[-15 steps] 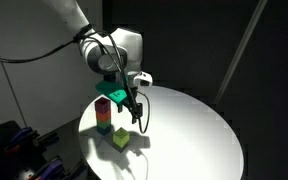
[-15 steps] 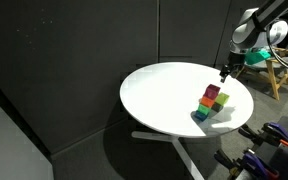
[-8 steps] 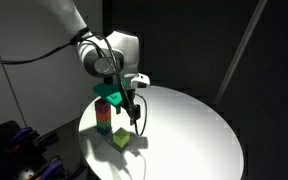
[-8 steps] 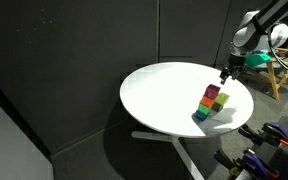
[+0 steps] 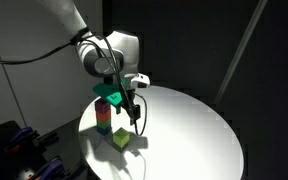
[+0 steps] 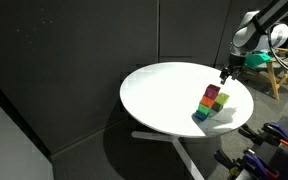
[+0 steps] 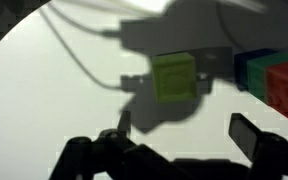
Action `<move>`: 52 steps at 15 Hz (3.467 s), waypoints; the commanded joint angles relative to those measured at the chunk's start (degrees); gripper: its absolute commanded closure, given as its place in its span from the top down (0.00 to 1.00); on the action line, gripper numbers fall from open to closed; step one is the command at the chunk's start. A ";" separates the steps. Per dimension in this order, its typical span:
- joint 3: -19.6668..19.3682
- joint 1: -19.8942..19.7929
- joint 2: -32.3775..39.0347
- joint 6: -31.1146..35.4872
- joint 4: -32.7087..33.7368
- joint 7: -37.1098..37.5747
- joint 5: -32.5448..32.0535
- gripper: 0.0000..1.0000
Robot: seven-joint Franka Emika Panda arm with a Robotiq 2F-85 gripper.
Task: Put the yellow block on top of the pink block
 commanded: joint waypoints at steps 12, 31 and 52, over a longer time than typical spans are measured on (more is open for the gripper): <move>1.03 0.27 6.67 -0.37 3.55 2.39 -2.06 1.00; 1.03 -0.28 11.08 -0.11 5.40 0.88 -5.34 1.00; 1.95 -0.90 15.30 3.75 6.39 -0.64 -6.11 1.00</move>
